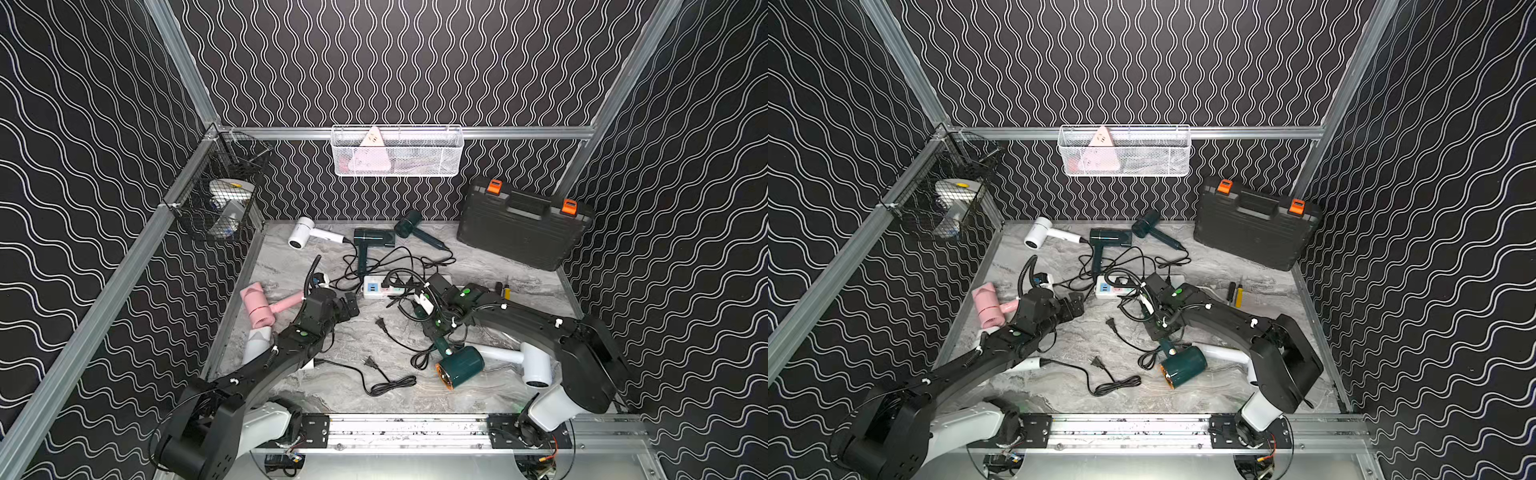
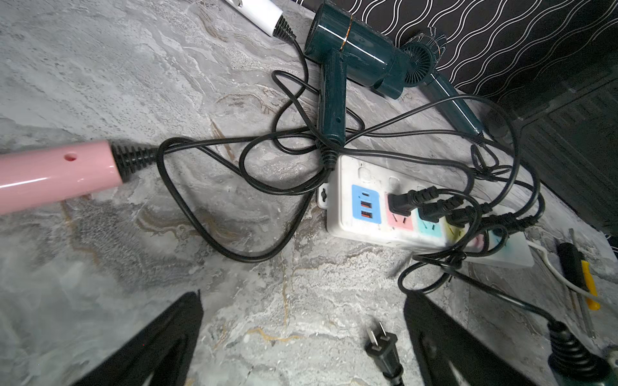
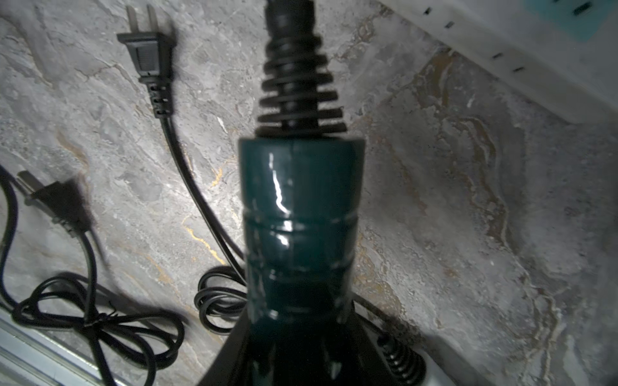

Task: Charge the blow dryers
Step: Place the blow dryer at the center of the board.

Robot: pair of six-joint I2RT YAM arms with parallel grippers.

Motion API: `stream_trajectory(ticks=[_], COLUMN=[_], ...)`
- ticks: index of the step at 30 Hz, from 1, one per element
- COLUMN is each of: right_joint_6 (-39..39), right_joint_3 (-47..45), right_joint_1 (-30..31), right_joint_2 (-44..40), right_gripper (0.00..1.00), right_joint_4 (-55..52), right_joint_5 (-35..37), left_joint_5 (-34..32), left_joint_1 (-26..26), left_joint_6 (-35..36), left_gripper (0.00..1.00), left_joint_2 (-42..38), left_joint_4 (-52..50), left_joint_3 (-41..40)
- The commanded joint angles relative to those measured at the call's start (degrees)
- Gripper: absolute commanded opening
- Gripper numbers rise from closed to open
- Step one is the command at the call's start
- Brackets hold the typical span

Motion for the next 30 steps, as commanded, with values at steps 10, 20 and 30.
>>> stream_trajectory(ticks=[10,20,30], right_joint_6=[-19.39,-54.15,-66.59], right_joint_3=[9.41,2.23,10.01], right_joint_1=[-2.12,-7.22,-16.86], right_joint_2=[4.30,-0.86,9.42], right_gripper=[0.02,0.01,0.00], right_joint_4=[-5.24,1.75,0.80], right_joint_5=[6.25,-2.38,-2.88], left_joint_5=[-0.38,-0.48,-0.08], left_joint_1=[0.08,0.06,0.05], left_joint_6=[-0.56,-0.66,-0.90], left_gripper=[0.99,0.99,0.99], left_joint_2=[0.51,0.39,1.35], left_joint_4=[1.07,1.29,1.99], left_joint_3=[-0.31,-0.59,-0.54])
